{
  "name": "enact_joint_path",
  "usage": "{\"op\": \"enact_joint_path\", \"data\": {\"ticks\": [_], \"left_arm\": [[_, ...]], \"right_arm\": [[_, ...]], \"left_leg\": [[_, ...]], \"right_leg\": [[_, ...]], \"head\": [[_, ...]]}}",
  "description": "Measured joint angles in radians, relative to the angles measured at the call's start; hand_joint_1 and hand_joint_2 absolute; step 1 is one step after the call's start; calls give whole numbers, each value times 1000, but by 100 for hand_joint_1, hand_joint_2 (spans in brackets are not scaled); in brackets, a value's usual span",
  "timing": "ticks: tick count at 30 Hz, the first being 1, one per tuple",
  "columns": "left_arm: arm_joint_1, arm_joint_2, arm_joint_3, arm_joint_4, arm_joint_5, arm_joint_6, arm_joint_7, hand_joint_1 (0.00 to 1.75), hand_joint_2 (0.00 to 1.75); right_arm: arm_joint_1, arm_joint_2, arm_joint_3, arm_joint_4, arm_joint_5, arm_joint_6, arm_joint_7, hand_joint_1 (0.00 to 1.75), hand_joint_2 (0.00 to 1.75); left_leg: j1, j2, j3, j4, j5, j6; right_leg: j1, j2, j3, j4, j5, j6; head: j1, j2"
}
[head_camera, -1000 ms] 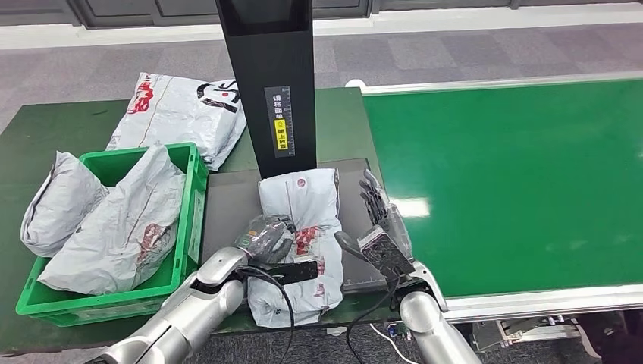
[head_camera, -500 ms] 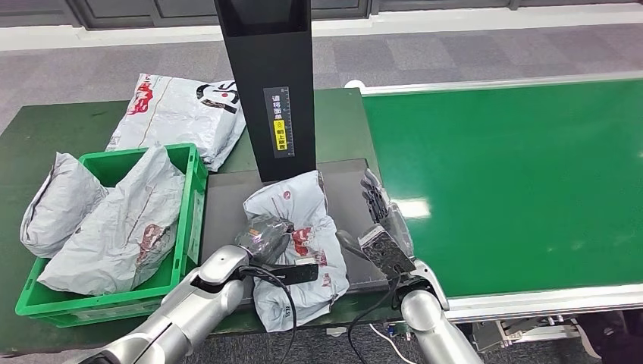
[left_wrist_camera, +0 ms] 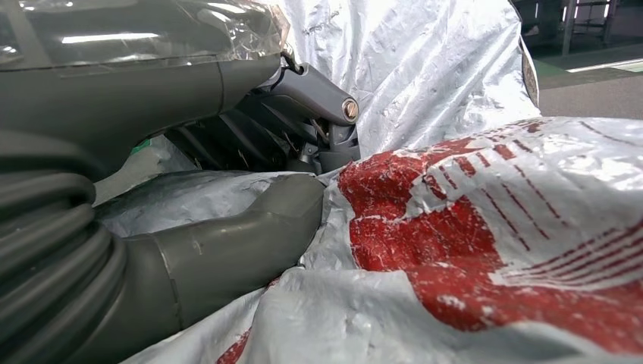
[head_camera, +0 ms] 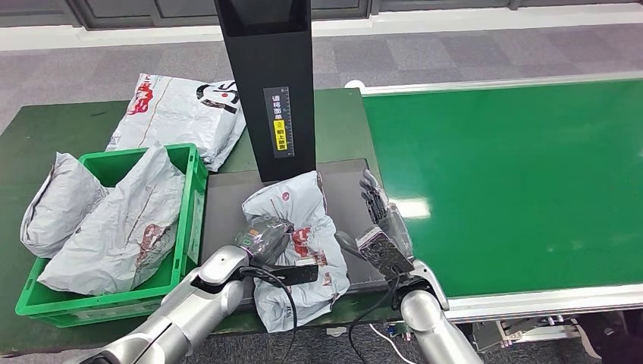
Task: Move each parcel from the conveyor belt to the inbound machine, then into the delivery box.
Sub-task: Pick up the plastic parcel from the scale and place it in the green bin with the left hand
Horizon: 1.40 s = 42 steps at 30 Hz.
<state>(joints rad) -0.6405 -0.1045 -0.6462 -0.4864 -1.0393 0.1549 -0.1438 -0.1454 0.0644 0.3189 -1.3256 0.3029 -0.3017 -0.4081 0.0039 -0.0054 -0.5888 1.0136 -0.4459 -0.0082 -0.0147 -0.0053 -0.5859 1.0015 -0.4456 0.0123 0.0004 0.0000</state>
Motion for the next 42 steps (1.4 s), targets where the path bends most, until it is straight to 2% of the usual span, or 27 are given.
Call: {"op": "enact_joint_path", "data": {"ticks": [37,39,42], "left_arm": [[0,-1,1,-4,-3,10,-3,175,175],[22,1,24,-73,-18,77,-16,175,175],[76,30,150,-340,-32,240,17,175,175]], "right_arm": [[0,3,0,0,0,0,-1,0,175],[3,3,0,0,-2,-2,-7,0,175],[17,2,0,0,-12,-14,-25,0,175]], "left_leg": [[0,0,0,0,0,0],[0,1,0,0,0,-1],[1,4,-7,1,3,-2]], "right_leg": [[0,0,0,0,0,0],[0,2,-1,0,1,0],[1,6,-10,1,3,-1]], "head": [[0,0],[0,0],[0,0]]}}
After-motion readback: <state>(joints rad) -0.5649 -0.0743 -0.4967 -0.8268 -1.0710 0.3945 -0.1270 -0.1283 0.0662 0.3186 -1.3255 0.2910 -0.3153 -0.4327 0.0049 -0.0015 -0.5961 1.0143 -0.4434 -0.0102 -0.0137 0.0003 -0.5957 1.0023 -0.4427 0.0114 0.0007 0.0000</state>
